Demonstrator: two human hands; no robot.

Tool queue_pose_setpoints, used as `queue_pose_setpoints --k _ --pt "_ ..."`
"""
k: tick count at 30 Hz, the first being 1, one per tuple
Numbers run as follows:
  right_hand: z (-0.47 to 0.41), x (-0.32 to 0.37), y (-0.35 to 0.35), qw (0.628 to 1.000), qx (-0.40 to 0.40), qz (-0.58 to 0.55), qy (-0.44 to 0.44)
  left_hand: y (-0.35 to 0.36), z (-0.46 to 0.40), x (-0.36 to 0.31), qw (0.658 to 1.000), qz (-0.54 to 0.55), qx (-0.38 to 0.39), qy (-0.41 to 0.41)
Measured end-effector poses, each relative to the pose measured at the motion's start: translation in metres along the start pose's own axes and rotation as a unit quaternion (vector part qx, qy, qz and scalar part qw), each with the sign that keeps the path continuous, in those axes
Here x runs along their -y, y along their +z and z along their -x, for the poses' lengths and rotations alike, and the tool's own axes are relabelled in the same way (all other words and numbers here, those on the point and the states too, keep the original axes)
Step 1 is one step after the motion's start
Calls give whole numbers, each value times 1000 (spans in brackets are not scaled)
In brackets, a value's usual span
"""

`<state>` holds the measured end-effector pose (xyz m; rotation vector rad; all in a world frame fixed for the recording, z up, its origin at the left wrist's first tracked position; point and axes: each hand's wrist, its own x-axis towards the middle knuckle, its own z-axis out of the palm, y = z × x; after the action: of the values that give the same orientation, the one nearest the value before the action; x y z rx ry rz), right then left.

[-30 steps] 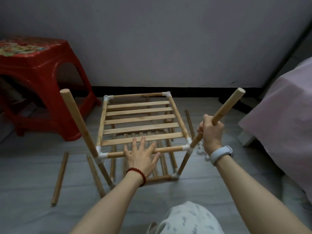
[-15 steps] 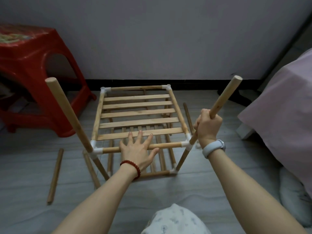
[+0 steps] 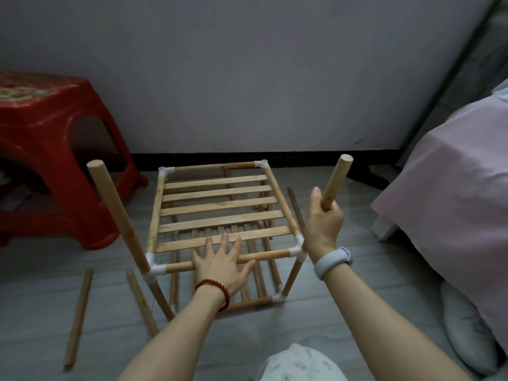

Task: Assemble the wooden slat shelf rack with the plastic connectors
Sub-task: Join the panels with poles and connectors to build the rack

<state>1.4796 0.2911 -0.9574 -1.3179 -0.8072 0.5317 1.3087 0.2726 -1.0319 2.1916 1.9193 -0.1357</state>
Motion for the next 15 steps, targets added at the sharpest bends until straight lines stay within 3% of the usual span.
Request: queue_pose_setpoints --k 3,10,13,15 --pt "-8 -5 5 1000 -17 -7 5 3 -3 1 1000 2 -12 2" --pt "-23 -7 -14 997 71 -25 23 5 -12 -2 1000 -2 4 -1" --pt "-14 -15 -16 997 60 40 35 -2 -8 3 998 32 58 18" --pt "-4 -26 -24 977 91 182 70 -12 3 12 996 74 48 31"
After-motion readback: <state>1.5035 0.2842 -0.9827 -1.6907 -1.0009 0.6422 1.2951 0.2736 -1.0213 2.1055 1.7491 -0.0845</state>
